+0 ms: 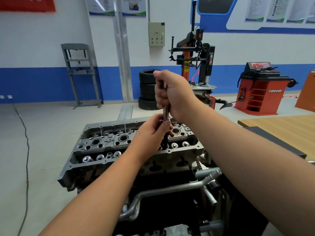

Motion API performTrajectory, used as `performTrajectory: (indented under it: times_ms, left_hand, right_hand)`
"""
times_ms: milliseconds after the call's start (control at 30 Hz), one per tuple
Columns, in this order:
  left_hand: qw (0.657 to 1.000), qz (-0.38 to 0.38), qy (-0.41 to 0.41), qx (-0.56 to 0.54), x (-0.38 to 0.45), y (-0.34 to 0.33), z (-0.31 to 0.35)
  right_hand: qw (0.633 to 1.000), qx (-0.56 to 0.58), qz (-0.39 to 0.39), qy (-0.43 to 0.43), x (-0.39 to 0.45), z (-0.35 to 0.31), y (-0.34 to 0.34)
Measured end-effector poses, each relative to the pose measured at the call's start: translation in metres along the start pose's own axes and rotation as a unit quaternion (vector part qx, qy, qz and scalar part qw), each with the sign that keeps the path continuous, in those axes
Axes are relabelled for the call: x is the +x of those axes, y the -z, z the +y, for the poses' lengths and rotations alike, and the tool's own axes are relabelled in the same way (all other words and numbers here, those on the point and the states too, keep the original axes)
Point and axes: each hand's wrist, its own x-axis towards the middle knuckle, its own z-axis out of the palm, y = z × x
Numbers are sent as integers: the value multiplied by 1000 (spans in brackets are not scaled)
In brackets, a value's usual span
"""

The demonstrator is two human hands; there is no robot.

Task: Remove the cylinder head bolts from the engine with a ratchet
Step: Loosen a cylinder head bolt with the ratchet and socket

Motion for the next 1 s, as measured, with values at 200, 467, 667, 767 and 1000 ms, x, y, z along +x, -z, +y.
performTrajectory:
  times_ms: [200, 467, 667, 767, 1000]
  left_hand:
    - [999, 37, 2, 39, 7, 1, -3]
    - [1000, -1, 11, 30, 0, 1, 2]
    - [998, 42, 23, 42, 4, 1, 4]
    - [999, 36, 22, 21, 3, 1, 0]
    - [999, 19, 6, 29, 2, 0, -1]
  right_hand:
    - [977, -58, 180, 102, -7, 20, -28]
    - [995, 31, -64, -67, 6, -2, 2]
    - [985, -66, 149, 63, 1, 9, -25]
    - [995, 2, 102, 19, 6, 3, -19]
    - [1000, -13, 9, -12, 10, -1, 3]
